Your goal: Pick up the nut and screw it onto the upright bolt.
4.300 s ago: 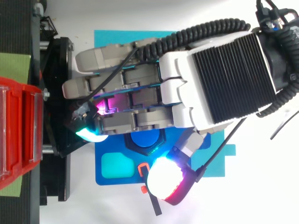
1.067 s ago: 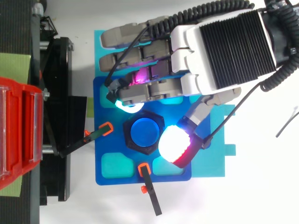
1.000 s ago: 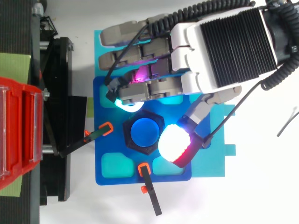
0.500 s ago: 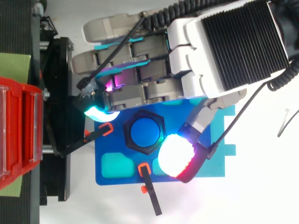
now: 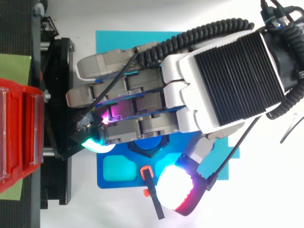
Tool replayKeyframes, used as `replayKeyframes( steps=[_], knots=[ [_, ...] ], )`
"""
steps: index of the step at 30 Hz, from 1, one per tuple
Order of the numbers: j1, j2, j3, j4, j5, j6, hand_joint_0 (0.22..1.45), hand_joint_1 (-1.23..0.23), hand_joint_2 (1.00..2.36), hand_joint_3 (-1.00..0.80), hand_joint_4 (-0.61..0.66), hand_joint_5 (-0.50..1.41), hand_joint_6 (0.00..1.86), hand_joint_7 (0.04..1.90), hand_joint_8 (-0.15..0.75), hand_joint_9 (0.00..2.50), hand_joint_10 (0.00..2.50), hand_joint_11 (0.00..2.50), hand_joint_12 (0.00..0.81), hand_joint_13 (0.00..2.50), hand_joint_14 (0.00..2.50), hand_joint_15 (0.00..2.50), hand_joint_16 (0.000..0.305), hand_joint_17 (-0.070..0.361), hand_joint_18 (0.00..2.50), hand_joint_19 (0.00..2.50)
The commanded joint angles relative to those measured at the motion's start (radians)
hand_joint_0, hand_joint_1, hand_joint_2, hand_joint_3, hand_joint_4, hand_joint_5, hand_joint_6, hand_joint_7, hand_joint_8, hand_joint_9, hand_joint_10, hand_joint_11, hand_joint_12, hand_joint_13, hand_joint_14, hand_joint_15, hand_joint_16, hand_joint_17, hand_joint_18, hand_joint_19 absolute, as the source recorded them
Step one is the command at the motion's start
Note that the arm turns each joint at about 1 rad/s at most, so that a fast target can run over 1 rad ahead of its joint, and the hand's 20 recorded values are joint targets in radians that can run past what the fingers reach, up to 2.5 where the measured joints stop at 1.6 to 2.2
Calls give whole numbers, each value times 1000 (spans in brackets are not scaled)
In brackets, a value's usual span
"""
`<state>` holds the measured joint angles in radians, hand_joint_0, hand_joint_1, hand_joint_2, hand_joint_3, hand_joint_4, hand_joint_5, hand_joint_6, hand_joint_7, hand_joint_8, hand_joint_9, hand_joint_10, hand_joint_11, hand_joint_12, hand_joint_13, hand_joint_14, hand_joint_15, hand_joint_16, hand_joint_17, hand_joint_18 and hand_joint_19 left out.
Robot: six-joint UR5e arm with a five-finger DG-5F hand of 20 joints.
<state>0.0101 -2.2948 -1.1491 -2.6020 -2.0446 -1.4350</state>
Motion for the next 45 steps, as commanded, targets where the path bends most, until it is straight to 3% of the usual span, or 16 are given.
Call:
replayKeyframes(
  steps=[1, 14, 27, 45],
  knots=[
    [2, 0, -1, -10, 4, -1, 491, -120, 1000, -500, 206, -64, 503, 811, 211, 803, 0, 0, 292, 368, 0, 0, 38, 85, 0, 0],
    [-7, 0, -46, 25, 3, 2, 495, -127, 1000, -500, 216, -60, 503, 838, 221, 827, 0, 0, 289, 425, 0, 0, 38, 87, 0, 0],
    [-12, 0, -46, 7, 3, 1, 503, -133, 1000, -500, 230, -50, 504, 901, 227, 862, 0, 0, 284, 471, 0, 0, 39, 87, 51, 0],
    [-21, 0, -46, 5, 0, 1, 517, -167, 1000, -500, 227, -5, 505, 1123, 238, 1009, 0, 0, 253, 591, 0, 0, 37, 83, 191, 0]
  ],
)
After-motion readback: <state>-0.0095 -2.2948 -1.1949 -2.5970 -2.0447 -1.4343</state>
